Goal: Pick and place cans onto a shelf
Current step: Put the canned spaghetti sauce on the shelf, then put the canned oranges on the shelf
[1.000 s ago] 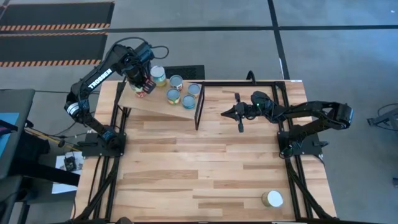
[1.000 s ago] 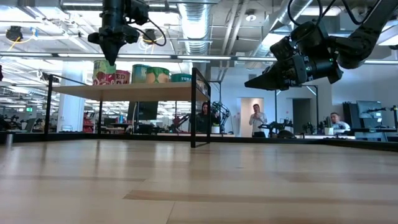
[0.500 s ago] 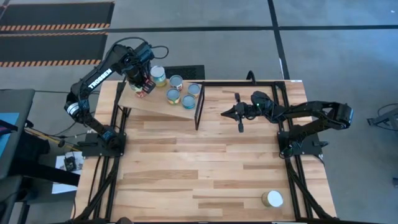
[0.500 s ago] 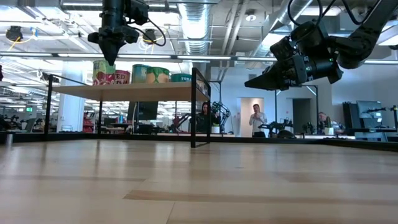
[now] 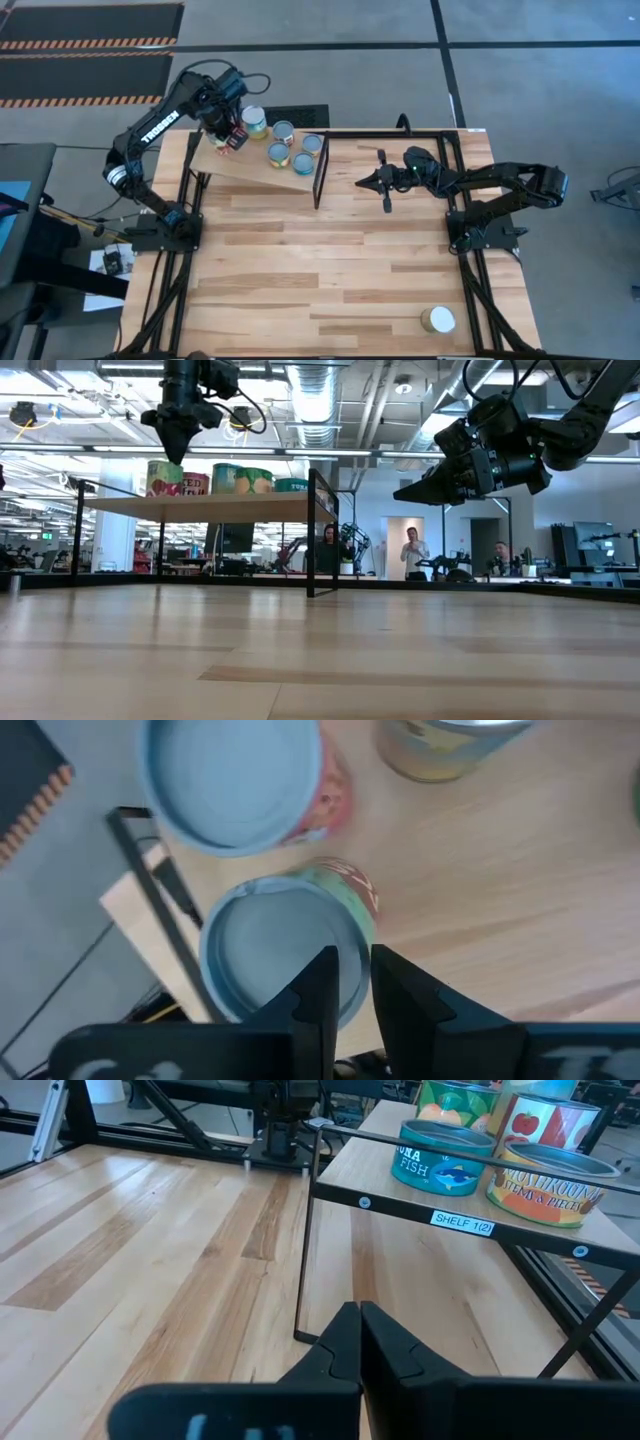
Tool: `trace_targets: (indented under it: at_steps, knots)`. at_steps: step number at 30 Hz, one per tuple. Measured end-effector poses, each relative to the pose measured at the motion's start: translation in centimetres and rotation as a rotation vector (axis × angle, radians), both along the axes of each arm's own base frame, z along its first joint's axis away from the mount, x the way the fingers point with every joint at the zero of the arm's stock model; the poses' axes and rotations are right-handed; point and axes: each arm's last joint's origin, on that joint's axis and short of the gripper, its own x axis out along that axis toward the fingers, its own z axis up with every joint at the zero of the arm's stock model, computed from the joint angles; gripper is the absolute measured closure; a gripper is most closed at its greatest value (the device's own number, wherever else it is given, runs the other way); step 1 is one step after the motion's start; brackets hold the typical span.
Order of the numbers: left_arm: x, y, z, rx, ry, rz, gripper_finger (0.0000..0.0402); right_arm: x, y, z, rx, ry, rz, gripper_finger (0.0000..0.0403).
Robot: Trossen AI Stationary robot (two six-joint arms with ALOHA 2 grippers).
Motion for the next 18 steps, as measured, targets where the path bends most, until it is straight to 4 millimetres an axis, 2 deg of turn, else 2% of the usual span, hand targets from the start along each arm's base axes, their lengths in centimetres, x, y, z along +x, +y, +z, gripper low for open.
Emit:
trace_targets:
  at_steps: [11, 14, 18]
  knots:
    - [-0.5, -1.6, 1.3, 0.050, -0.027, -0.053, 0.0349, 0.0, 0.0, 0.1, -0.004, -0.007, 0.000, 0.0389]
    - [-0.1, -3.1, 2.5, 0.120, -0.097, -0.108, 0.0349, 0.0, 0.0, 0.1, -0.004, -0.007, 0.000, 0.0390]
    - [0.7, -6.2, 4.1, 0.266, -0.288, -0.235, 0.0350, 0.0, 0.0, 0.1, -0.005, -0.008, 0.000, 0.0390]
